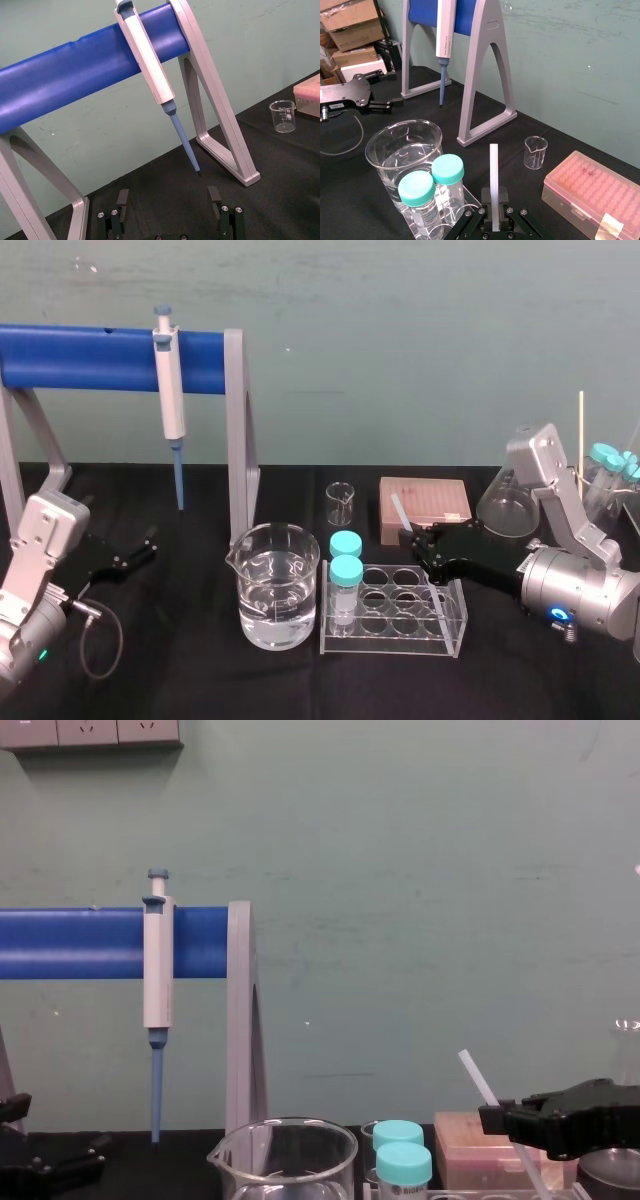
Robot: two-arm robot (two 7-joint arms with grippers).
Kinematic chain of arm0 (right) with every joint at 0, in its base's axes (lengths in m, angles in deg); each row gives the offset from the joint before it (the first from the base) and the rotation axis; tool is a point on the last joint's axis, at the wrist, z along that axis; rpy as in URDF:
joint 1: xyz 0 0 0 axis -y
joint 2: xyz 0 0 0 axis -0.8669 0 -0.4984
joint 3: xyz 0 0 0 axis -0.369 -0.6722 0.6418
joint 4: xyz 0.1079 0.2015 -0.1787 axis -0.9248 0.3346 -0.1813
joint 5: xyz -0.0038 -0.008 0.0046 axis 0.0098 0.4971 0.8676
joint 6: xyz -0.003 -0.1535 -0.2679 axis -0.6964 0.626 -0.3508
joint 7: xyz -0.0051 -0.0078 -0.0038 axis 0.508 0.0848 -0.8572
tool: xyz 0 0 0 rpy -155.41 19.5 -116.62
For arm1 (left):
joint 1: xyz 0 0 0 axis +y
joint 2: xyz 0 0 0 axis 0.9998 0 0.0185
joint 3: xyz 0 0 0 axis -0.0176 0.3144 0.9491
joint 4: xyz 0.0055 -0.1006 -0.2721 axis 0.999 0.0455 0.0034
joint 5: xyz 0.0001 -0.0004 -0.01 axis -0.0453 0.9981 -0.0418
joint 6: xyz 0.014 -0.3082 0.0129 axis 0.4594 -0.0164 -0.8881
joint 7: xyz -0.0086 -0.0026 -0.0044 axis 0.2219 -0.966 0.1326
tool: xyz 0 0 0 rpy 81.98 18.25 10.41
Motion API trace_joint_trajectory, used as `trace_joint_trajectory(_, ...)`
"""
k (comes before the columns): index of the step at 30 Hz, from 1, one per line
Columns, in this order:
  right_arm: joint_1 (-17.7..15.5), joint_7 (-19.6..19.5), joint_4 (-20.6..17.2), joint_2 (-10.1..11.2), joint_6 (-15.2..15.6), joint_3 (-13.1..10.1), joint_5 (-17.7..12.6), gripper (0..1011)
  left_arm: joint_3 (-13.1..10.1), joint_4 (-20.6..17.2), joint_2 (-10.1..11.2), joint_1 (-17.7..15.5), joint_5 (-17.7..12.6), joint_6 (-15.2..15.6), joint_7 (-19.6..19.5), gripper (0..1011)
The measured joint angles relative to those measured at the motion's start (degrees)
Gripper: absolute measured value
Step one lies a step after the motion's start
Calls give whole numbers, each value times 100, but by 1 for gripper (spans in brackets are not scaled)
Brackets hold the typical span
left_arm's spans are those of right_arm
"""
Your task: Pick up the stirring rod with one hand, then place it down.
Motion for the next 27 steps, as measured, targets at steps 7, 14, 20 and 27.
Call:
trace_joint_trajectory(7, -54, 5, -6, -28, -41, -69, -18, 70, 0, 0, 0, 0, 0, 0, 0, 1000)
trace_joint_trajectory(14, -372, 141, -28, -139, -959, -333, -99, 70, 0, 0, 0, 0, 0, 0, 0, 1000)
trace_joint_trajectory(20, -717, 421, 6, -249, -2021, -552, -126, 70, 0, 0, 0, 0, 0, 0, 0, 1000)
trace_joint_trajectory(27, -1044, 498, -42, -289, -2584, -802, -124, 70, 0, 0, 0, 0, 0, 0, 0, 1000)
